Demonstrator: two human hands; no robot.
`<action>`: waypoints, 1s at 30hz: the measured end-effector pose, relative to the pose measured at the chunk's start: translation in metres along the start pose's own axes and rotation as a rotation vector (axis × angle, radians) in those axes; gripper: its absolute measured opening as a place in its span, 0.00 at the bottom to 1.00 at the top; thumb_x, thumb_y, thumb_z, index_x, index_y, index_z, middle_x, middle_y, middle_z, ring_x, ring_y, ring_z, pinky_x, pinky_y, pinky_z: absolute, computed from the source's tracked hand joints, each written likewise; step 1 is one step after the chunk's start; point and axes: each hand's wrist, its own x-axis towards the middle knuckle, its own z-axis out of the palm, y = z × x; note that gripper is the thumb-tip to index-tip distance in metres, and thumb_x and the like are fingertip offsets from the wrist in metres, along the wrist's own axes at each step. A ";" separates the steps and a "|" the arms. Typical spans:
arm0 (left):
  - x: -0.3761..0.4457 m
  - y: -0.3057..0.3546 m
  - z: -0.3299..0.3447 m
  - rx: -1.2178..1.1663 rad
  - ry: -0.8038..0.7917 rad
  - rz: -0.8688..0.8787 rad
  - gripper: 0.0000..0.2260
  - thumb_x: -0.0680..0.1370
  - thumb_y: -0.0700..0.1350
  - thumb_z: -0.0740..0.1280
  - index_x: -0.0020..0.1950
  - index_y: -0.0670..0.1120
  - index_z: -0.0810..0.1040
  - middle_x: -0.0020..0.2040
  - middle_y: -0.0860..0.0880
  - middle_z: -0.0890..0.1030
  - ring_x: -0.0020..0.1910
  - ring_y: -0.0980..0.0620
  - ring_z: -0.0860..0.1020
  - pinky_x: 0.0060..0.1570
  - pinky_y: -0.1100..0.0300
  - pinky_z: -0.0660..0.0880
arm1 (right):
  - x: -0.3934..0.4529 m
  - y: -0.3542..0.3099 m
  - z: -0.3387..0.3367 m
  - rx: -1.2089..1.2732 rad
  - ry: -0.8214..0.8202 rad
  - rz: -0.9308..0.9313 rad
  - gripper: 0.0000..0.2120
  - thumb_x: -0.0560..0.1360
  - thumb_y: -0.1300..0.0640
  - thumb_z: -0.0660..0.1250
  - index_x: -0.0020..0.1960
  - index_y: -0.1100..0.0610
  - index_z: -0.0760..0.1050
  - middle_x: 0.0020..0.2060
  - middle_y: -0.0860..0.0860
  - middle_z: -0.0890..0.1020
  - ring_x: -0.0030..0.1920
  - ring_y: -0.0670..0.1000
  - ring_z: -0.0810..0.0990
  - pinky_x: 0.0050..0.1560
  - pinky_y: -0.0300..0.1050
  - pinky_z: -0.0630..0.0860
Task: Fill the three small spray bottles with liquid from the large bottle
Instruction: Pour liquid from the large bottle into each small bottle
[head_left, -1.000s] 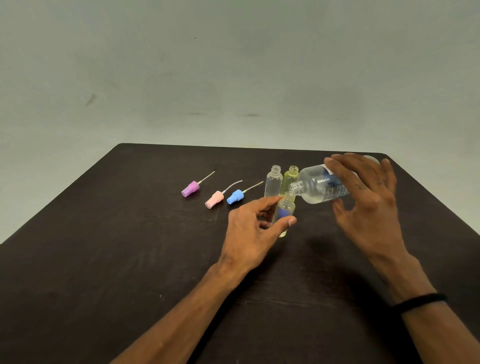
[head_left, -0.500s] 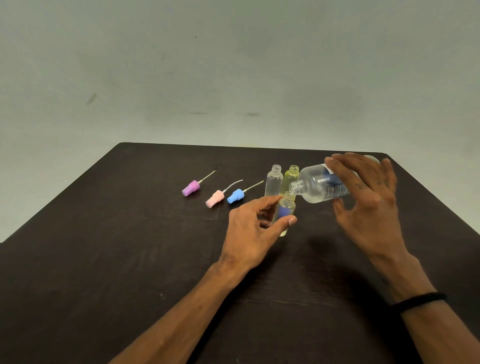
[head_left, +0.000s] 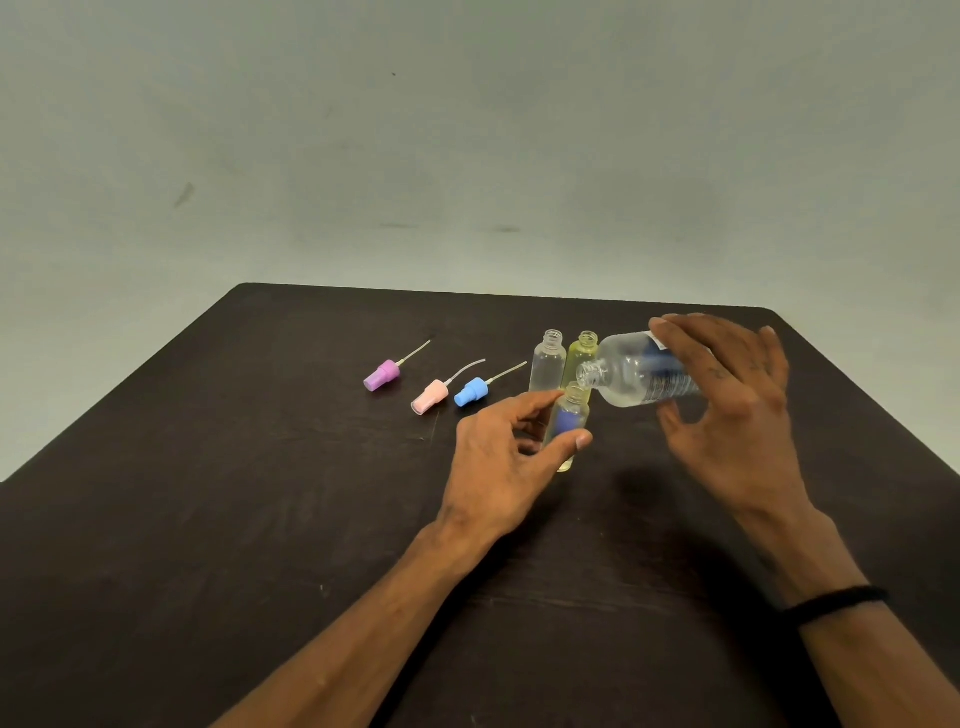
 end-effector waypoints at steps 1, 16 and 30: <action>0.000 0.000 0.001 -0.004 0.004 -0.001 0.23 0.74 0.52 0.80 0.68 0.50 0.83 0.52 0.55 0.87 0.52 0.56 0.84 0.50 0.59 0.84 | -0.001 0.000 0.000 0.005 -0.008 0.007 0.41 0.64 0.70 0.81 0.75 0.56 0.76 0.71 0.56 0.79 0.73 0.61 0.75 0.78 0.75 0.58; 0.008 -0.007 -0.007 -0.020 0.080 -0.016 0.22 0.75 0.52 0.79 0.67 0.50 0.83 0.55 0.55 0.87 0.53 0.56 0.85 0.53 0.58 0.84 | -0.003 -0.002 0.008 0.140 0.026 0.169 0.38 0.65 0.58 0.85 0.72 0.58 0.77 0.64 0.56 0.84 0.64 0.60 0.82 0.67 0.71 0.75; 0.024 -0.015 -0.018 -0.017 0.158 -0.069 0.19 0.75 0.46 0.80 0.65 0.51 0.83 0.52 0.58 0.87 0.52 0.63 0.84 0.53 0.71 0.80 | -0.003 -0.006 0.006 0.278 0.004 0.336 0.38 0.66 0.53 0.86 0.72 0.58 0.76 0.64 0.55 0.83 0.62 0.56 0.83 0.64 0.62 0.81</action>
